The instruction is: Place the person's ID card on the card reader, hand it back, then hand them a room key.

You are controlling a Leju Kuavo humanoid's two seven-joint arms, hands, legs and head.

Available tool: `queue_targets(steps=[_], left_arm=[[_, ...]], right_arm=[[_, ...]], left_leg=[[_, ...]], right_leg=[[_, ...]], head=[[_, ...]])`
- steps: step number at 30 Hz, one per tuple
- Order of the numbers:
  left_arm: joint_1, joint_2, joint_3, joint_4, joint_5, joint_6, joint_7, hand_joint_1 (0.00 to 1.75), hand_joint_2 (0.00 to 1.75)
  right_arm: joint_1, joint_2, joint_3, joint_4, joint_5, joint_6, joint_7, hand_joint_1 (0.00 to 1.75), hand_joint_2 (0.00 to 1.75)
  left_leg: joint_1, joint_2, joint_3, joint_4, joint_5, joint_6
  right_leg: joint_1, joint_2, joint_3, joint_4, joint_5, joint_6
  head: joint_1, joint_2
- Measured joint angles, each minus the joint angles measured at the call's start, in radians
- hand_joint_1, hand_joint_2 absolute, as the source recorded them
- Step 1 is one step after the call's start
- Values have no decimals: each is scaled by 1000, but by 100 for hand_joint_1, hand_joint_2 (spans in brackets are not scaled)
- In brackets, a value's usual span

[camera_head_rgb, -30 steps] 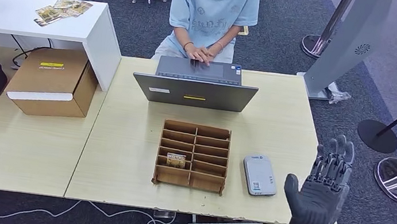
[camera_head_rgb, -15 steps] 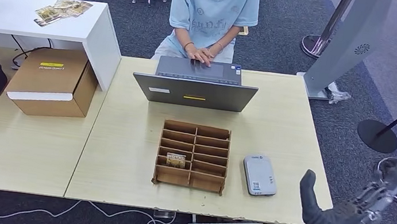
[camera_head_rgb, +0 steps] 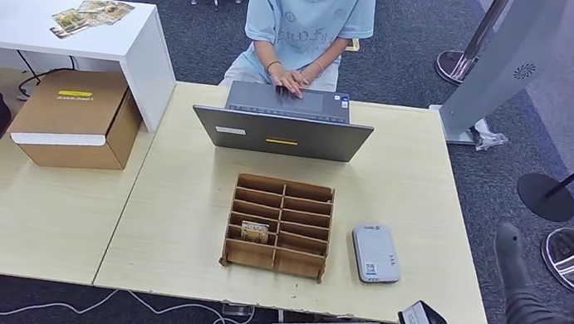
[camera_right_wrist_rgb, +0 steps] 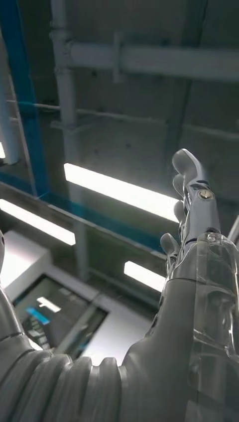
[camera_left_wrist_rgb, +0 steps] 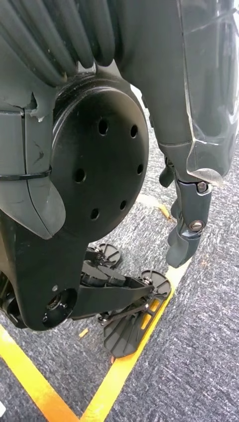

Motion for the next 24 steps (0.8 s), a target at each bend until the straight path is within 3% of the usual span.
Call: queue_targets(steps=[7, 13, 17, 20, 22, 24], left_arm=[[0, -2, 25, -1, -19, 2, 0, 0, 175], [5, -5, 49, -6, -10, 1, -5, 0, 175], [6, -6, 54, -7, 9, 1, -19, 0, 175], [7, -6, 61, -7, 23, -1, -31, 0, 175], [10, -7, 72, -7, 38, -6, -39, 0, 175], [14, -8, 84, -7, 53, -13, -47, 0, 175]], right_arm=[[-14, 0, 31, -76, 179, 0, 115, 0, 175], [-16, 0, 36, -56, 50, 0, 97, 0, 175], [-14, 0, 35, -14, 21, 0, 147, 0, 175], [5, 0, 41, 53, -121, 1, 159, 0, 175], [35, -4, 81, 141, -332, 27, 187, 0, 175], [70, -22, 151, 226, -609, 119, 239, 0, 175]], left_leg=[[0, 0, 0, 0, 0, 0], [0, 0, 0, 0, 0, 0], [0, 0, 0, 0, 0, 0], [0, 0, 0, 0, 0, 0], [0, 0, 0, 0, 0, 0], [1, 0, 0, 0, 0, 0]], right_leg=[[0, 0, 0, 0, 0, 0], [0, 0, 0, 0, 0, 0], [0, 0, 0, 0, 0, 0], [0, 0, 0, 0, 0, 0], [1, 0, 0, 0, 0, 0], [1, 0, 0, 0, 0, 0]], head=[[0, 0], [0, 0], [0, 0], [0, 0], [0, 0], [0, 0]])
